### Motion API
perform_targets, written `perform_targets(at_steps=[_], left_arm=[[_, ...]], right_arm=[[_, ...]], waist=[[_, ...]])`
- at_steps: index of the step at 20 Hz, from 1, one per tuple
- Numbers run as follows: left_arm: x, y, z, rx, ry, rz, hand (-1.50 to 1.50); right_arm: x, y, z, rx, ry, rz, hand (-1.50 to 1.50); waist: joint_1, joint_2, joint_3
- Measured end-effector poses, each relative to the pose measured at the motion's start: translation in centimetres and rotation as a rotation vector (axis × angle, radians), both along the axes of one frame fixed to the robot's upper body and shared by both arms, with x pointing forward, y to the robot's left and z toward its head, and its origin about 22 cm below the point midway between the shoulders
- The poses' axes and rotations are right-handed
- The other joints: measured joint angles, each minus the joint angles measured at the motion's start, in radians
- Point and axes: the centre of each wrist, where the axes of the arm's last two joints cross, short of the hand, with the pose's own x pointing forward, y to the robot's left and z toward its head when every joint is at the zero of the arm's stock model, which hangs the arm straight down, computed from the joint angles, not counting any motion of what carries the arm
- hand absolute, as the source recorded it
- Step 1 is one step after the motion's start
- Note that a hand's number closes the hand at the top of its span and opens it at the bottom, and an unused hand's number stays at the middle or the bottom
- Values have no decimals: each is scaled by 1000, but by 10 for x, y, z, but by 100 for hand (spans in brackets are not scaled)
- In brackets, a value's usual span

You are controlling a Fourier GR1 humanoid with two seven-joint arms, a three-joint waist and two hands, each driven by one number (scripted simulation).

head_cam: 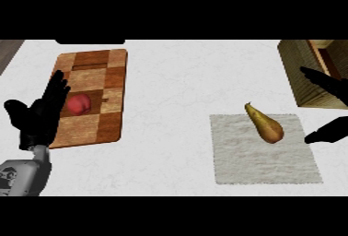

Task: Pick the pear from the placemat and place it in the basket

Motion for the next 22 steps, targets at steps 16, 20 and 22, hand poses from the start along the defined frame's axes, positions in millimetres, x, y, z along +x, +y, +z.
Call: perform_targets(at_steps=[16, 20, 22], left_arm=[[-3, 2, -1, -1, -3, -1, 0], [-7, -1, -5, -4, -2, 0, 0], [-5, -2, -1, -4, 1, -2, 0]], right_arm=[[-6, 18, -26, 17, -56, -9, -150], [-4, 25, -33, 17, -49, -11, -150], [-4, 27, -41, 11, -47, -15, -150]], waist=[[0, 2, 3], [1, 2, 3], [1, 2, 2]])
